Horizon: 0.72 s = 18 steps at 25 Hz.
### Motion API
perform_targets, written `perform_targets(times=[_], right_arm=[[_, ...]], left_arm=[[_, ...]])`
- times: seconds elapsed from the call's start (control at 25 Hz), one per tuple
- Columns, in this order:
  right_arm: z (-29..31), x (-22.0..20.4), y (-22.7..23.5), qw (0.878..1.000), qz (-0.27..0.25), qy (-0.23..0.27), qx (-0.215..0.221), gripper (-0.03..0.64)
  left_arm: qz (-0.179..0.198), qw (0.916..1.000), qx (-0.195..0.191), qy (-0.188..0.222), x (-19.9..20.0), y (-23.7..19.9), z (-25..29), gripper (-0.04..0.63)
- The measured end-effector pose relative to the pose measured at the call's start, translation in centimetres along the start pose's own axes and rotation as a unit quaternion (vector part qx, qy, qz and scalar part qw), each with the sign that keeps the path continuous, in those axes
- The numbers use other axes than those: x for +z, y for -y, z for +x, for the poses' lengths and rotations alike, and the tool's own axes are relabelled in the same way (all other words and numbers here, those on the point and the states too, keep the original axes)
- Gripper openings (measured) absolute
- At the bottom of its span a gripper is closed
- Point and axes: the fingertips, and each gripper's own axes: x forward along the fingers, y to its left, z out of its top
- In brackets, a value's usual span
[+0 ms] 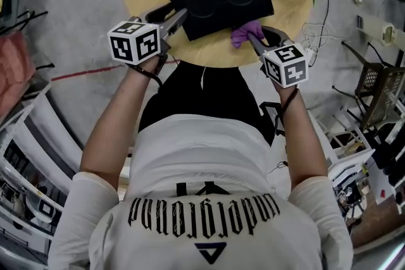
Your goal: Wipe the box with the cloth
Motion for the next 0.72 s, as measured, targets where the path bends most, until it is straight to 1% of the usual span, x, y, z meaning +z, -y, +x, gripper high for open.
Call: perform_targets(times=[0.24, 0.32, 0.36, 0.48, 0.6, 0.72], right_arm=[[-3.1, -0.1, 7.1, 0.999, -0.017, -0.008, -0.045, 0.106], [-3.9, 0.4, 9.1, 0.998, -0.039, -0.01, -0.055, 0.106], [-4.1, 0.9, 9.6, 0.997, -0.056, -0.01, -0.053, 0.106], [-3.6, 2.6, 9.4, 0.992, -0.125, -0.018, -0.02, 0.106], [-3.0, 3.8, 8.5, 0.979, -0.198, -0.039, 0.017, 0.106], [-3.1, 3.8, 7.9, 0.972, -0.224, -0.052, 0.051, 0.106]], left_arm=[[0.011, 0.9997, 0.0, -0.021, -0.2, -0.1, 0.2, 0.207], [0.014, 0.9995, 0.0, -0.029, -0.3, -0.1, 0.4, 0.209], [0.015, 0.9994, 0.0, -0.032, -0.3, -0.1, 0.4, 0.209], [0.014, 0.9992, 0.003, -0.038, -0.3, -0.1, 0.5, 0.21], [0.013, 0.999, 0.005, -0.044, -0.3, 0.0, 0.6, 0.21], [0.012, 0.9988, 0.005, -0.047, 0.0, -0.1, 0.7, 0.209]])
